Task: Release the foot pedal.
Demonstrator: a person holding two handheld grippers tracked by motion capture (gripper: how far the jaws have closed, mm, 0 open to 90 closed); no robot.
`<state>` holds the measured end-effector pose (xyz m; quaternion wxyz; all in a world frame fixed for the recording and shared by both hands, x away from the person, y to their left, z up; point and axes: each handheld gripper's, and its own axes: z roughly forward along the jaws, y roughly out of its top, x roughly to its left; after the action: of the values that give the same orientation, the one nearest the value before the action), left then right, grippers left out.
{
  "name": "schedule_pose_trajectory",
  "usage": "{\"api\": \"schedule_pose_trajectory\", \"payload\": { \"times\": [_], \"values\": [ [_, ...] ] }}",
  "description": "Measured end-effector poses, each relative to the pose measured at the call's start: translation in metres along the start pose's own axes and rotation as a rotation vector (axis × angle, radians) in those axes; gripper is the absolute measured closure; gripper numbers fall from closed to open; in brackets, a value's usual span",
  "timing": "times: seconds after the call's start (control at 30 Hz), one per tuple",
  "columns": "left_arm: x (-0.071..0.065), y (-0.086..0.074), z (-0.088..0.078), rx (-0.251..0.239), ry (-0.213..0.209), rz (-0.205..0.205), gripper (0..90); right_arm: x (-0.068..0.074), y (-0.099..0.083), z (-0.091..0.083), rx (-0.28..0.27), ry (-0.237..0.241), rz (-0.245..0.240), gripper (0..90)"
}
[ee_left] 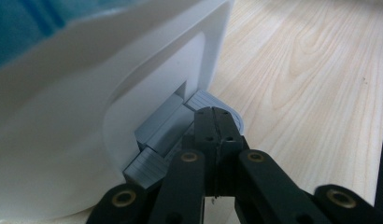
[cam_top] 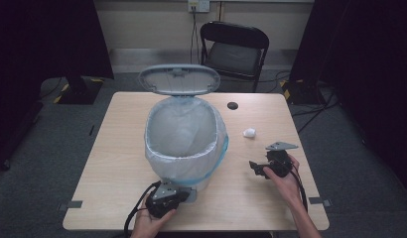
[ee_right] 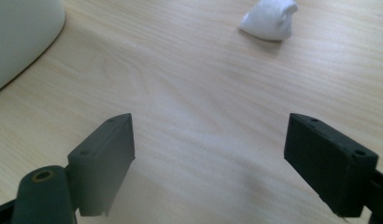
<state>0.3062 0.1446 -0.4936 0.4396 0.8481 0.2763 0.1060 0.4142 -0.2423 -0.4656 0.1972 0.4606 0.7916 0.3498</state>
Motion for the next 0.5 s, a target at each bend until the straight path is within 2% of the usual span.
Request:
{"api": "schedule_pose_trajectory", "payload": {
  "times": [0.2, 0.23, 0.3, 0.37, 0.43, 0.5],
  "values": [
    [0.001, 0.0, 0.0, -0.003, -0.008, 0.009, 90.0, -0.007, 0.02, -0.002, -0.018, -0.01, -0.012, 15.6],
    [0.001, -0.001, 0.0, -0.003, -0.011, 0.012, 90.0, -0.009, 0.025, -0.002, -0.02, -0.017, -0.014, 18.3],
    [0.002, -0.001, 0.0, -0.005, -0.014, 0.015, 90.0, -0.011, 0.03, 0.0, -0.021, 0.002, -0.021, 23.2],
    [0.002, -0.001, 0.0, -0.004, -0.012, 0.014, 90.0, -0.013, 0.033, 0.004, -0.028, -0.007, -0.023, 22.3],
    [0.001, -0.001, 0.0, -0.004, -0.008, 0.009, 90.0, -0.016, 0.037, 0.009, -0.012, 0.002, -0.022, 19.9],
    [0.002, -0.001, 0.0, -0.007, -0.012, 0.004, 90.0, -0.019, 0.041, 0.013, -0.011, 0.006, 0.001, 19.3]
  ]
}}
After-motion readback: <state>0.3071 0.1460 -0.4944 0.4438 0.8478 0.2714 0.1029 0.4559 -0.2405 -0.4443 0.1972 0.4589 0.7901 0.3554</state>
